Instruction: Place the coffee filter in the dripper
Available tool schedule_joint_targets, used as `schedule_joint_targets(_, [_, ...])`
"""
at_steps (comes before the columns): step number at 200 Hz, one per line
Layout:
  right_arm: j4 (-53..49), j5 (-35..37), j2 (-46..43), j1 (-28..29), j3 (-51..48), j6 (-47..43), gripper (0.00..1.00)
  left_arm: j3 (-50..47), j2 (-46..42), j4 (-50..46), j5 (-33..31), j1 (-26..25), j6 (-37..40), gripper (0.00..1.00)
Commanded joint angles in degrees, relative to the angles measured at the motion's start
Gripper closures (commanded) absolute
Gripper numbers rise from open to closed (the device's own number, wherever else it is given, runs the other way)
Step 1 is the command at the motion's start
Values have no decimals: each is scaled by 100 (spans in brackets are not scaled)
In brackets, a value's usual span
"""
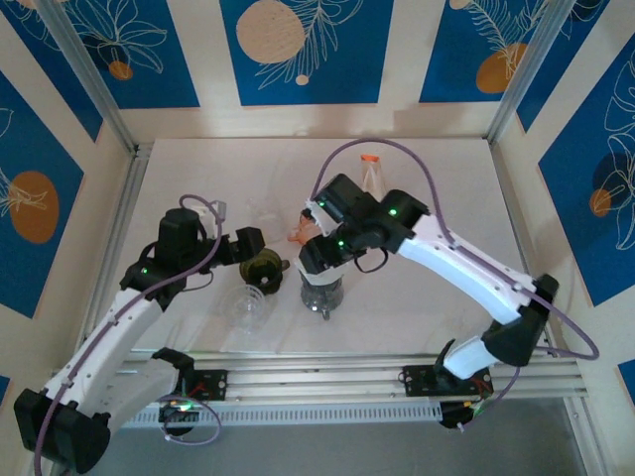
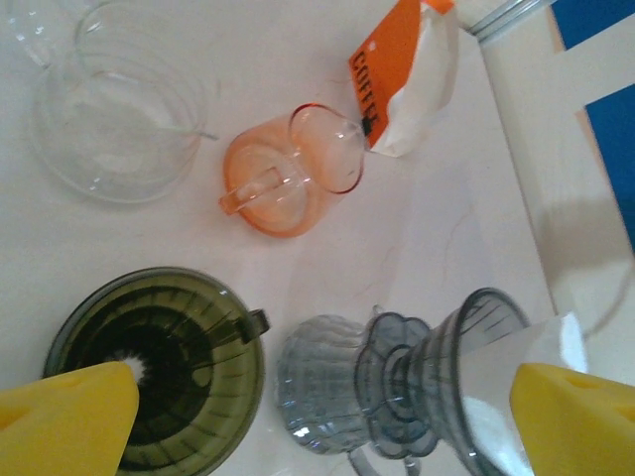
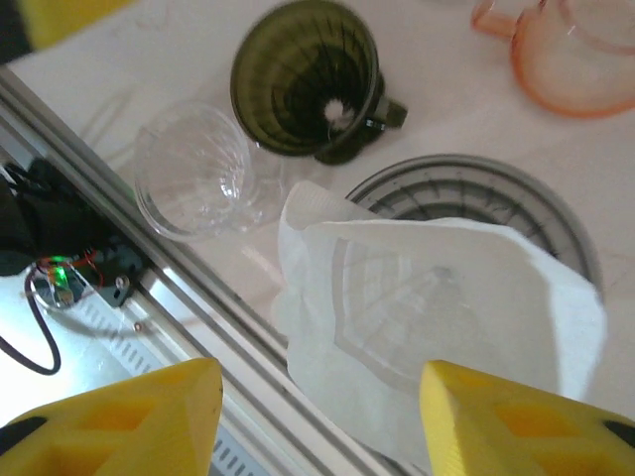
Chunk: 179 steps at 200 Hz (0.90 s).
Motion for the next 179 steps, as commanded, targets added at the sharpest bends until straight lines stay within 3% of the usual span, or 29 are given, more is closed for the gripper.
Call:
schedule_joint_targets(1, [458,729,-449,55,-245,-25,44,328,128,70,400,-184,100,6])
schedule_joint_targets(20, [658,1254,-607,-48,-483,-468,46,588,285,-112,272,-612,378,13])
schedule_joint_targets(33, [425,892,-396,-361,-409,-581,55,868,498,-424,215,-876,579,18])
schedule_joint_targets(46, [274,505,-170,-602,-356,-660,58,1049,702,-647,352,-1013,686,20])
schedule_joint_targets(69, [162,268,115,-772,-359,-829,50,1233,896,-905,573,-1189,853,20])
schedule_joint_targets(95, [115,268,341,-900,-383,-952,50,1293,1010,-1006,787,-1319,962,19])
schedule_joint_targets(179, [65,-2,523,-829,-467,-951,67,1256,1117,-937,717,-1361,844,18])
